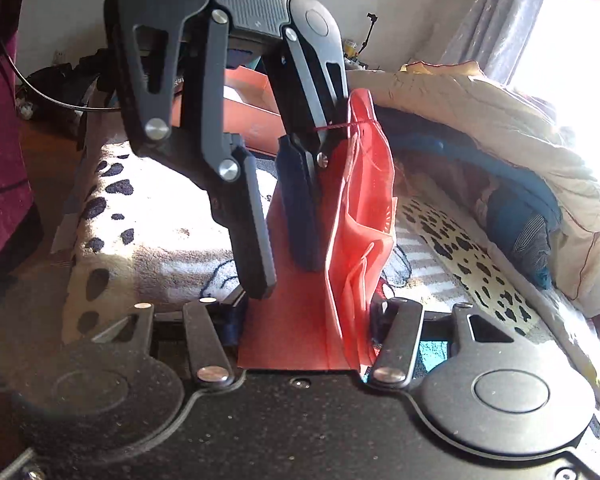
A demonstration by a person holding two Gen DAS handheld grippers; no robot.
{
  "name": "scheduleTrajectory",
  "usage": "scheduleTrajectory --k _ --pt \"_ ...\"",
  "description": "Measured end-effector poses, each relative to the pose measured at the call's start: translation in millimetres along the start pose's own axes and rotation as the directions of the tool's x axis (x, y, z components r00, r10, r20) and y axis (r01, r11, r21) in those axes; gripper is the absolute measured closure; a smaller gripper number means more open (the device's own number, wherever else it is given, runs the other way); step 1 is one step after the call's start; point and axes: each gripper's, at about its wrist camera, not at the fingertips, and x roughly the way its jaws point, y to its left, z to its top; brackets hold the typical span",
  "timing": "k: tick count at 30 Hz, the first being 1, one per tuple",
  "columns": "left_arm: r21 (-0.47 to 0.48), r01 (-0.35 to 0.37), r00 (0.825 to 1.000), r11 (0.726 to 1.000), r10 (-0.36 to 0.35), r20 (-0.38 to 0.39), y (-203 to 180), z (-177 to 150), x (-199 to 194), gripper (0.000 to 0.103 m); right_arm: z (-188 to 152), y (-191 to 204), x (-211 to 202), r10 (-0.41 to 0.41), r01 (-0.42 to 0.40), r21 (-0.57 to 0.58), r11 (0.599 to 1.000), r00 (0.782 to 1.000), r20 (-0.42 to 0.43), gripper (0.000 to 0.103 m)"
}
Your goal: Fold shopping bag
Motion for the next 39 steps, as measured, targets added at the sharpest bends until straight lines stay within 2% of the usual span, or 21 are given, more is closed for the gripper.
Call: scheduleTrajectory --k 2,4,7,9,12,14,17,19,20,22,25,27,29,31,32,33,34,35,37,39 --pt "0.139 -0.07 0.994 0.988 0.081 -0.076 -15.4 8.7 2.0 0.067 1.5 -1.9 4.2 0.004 -0.004 0.02 1.0 1.0 0.007 0.049" --pt "0.283 -0.137 0.977 0.949 0.176 -0.117 -30.2 10.1 8.7 0.067 0.3 -8.1 6.0 0.022 -0.023 0.072 0.997 1.0 0.016 0.049" --pt "0.394 -0.19 0.959 0.899 0.256 -0.12 -40.3 11.3 16.0 0.067 -5.5 -20.9 7.0 0.047 -0.053 0.172 0.984 0.998 0.043 0.049" --pt "0.468 -0.24 0.942 0.85 0.32 -0.098 -48.5 12.5 17.2 0.067 -14.8 -35.3 5.2 0.069 -0.089 0.283 0.955 0.994 0.08 0.049" --pt "0.543 -0.258 0.926 0.799 0.365 -0.096 -57.6 19.3 17.8 0.066 -22.3 -44.5 3.5 0.079 -0.12 0.365 0.923 0.989 0.125 0.049" --pt "0.53 -0.252 0.926 0.81 0.36 -0.109 -53.9 23.8 17.9 0.064 -22.6 -42.4 7.0 0.075 -0.12 0.384 0.916 0.988 0.131 0.049" --pt "0.365 -0.267 0.947 0.892 0.314 -0.073 -33.3 26.4 10.1 0.061 -26.2 -44.8 11.1 0.079 -0.14 0.438 0.888 0.985 0.156 0.05" --pt "0.192 -0.274 0.96 0.942 0.279 0.002 -12.1 19.0 4.6 0.057 -27.1 -51.0 11.5 0.081 -0.156 0.48 0.863 0.982 0.173 0.052" --pt "0.247 -0.288 0.957 0.925 0.289 0.033 -16.6 13.5 5.1 0.057 -27.1 -54.1 11.9 0.082 -0.163 0.498 0.852 0.98 0.181 0.052" --pt "0.377 -0.321 0.946 0.869 0.309 0.094 -28.4 2.4 6.7 0.057 -27.9 -56.4 15.4 0.088 -0.17 0.504 0.847 0.979 0.182 0.052" --pt "0.492 -0.329 0.939 0.806 0.334 0.08 -31.3 -1.8 6.5 0.056 -28.8 -59.6 17.9 0.099 -0.183 0.517 0.836 0.978 0.185 0.052" --pt "0.563 -0.329 0.933 0.758 0.352 0.07 -32.8 -4.4 6.4 0.046 -30.4 -62.2 19.1 0.102 -0.19 0.534 0.824 0.976 0.19 0.052" --pt "0.633 -0.358 0.91 0.687 0.409 0.071 -42.2 -10.0 14.6 0.043 -30.3 -63.1 20.6 0.102 -0.19 0.54 0.82 0.977 0.19 0.052" --pt "0.639 -0.411 0.885 0.65 0.454 0.108 -47.8 -16.5 22.3 0.04 -31.6 -67.2 24.6 0.1 -0.188 0.557 0.809 0.978 0.185 0.052" --pt "0.706 -0.43 0.857 0.563 0.501 0.121 -53.7 -25.9 30.9 0.039 -32.8 -69.6 25.8 0.102 -0.193 0.569 0.8 0.977 0.188 0.052" --pt "0.771 -0.438 0.825 0.463 0.548 0.139 -60.0 -35.8 39.9 0.036 -32.5 -71.6 26.9 0.103 -0.197 0.574 0.795 0.976 0.192 0.052" --pt "0.81 -0.434 0.802 0.394 0.579 0.148 -62.4 -43.6 47.9 0.032 -31.1 -72.8 28.2 0.107 -0.202 0.573 0.794 0.975 0.195 0.052" --pt "0.802 -0.451 0.793 0.391 0.588 0.159 -63.1 -50.0 52.3 0.03 -30.2 -72.2 28.8 0.111 -0.204 0.572 0.794 0.975 0.194 0.052" --pt "0.727 -0.51 0.785 0.46 0.595 0.175 -61.3 -47.6 50.8 0.028 -29.9 -72.2 30.2 0.115 -0.211 0.577 0.789 0.973 0.199 0.052" --pt "0.704 -0.56 0.743 0.437 0.641 0.194 -64.4 -52.0 60.8 0.027 -32.1 -74.2 32.1 0.117 -0.221 0.598 0.77 0.971 0.208 0.052"
